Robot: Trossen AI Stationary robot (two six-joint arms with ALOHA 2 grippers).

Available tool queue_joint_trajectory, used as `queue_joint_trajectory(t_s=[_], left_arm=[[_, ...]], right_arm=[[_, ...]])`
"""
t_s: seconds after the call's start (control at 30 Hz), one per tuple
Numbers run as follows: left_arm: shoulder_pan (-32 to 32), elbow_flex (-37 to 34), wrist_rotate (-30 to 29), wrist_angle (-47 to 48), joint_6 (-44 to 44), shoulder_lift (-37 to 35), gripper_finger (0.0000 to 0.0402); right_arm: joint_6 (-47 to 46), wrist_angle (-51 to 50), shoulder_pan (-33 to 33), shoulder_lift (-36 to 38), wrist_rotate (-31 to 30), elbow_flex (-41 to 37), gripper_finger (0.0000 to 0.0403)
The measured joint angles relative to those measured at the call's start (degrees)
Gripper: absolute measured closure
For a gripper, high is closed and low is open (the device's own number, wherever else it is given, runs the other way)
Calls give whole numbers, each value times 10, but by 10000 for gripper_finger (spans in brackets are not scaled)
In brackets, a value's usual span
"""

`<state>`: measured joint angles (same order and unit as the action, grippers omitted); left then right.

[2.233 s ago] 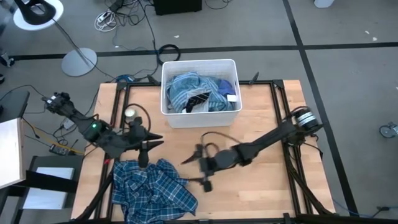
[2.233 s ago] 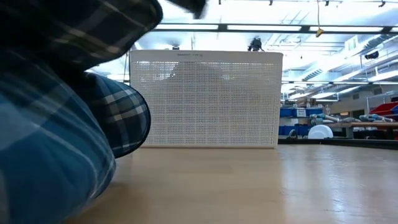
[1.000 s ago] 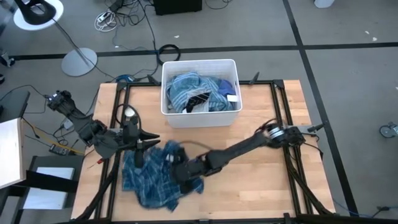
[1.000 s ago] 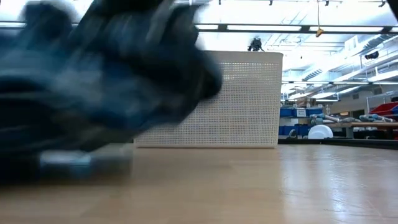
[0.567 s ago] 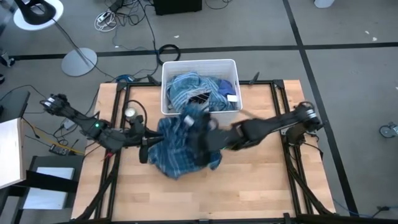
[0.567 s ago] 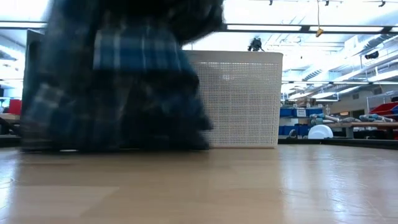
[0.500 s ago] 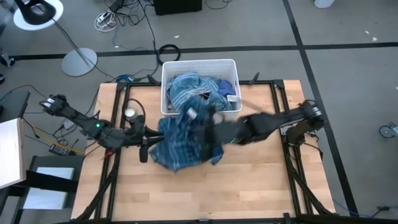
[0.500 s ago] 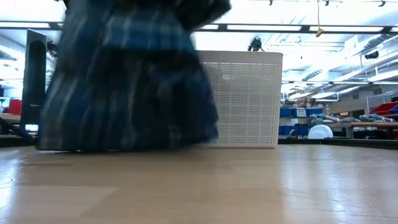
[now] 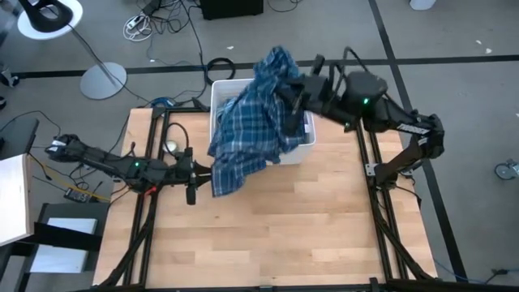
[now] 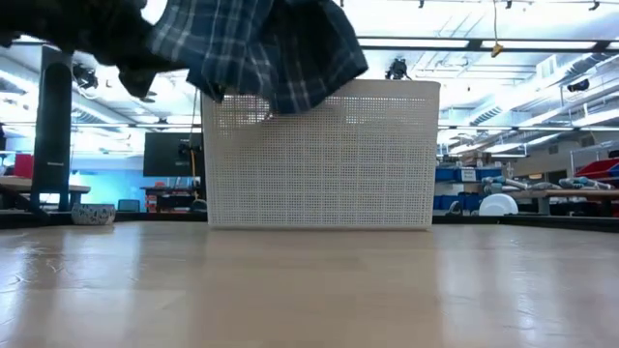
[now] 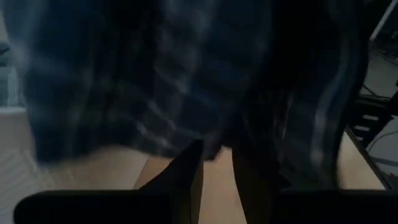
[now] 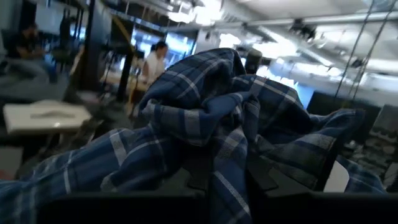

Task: Sort clothes
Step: Put the blue plaid shirt into the white bin

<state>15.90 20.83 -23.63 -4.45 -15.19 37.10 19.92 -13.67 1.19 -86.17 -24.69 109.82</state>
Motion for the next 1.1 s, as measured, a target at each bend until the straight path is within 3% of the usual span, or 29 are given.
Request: queue_joint_trajectory(t_s=[0.23,0.33,0.43,0.57,0.7,0.97,1.1], left_arm=[[-59,-40,54,-5,30,-57,312],[-72,-59,56,-3,44,-89,312],[-78,-80,56,-5,42,-115,312],[-77,-106,58,-5,18,-134,312],[-77,-127,58,-27,12,-136,312],[-77,-188,72,-111,12,-136,312],[-77,-203,81,-132,18,-143,312]], right_arm=[[14,74,-69,2,99,0,368],[33,76,-92,2,108,0,368],[38,63,-108,2,68,0,368],[59,14,-115,3,-43,0,369],[87,-47,-116,5,-114,0,369],[70,-140,-122,13,-109,0,369],[19,-195,-147,12,-44,0,369]])
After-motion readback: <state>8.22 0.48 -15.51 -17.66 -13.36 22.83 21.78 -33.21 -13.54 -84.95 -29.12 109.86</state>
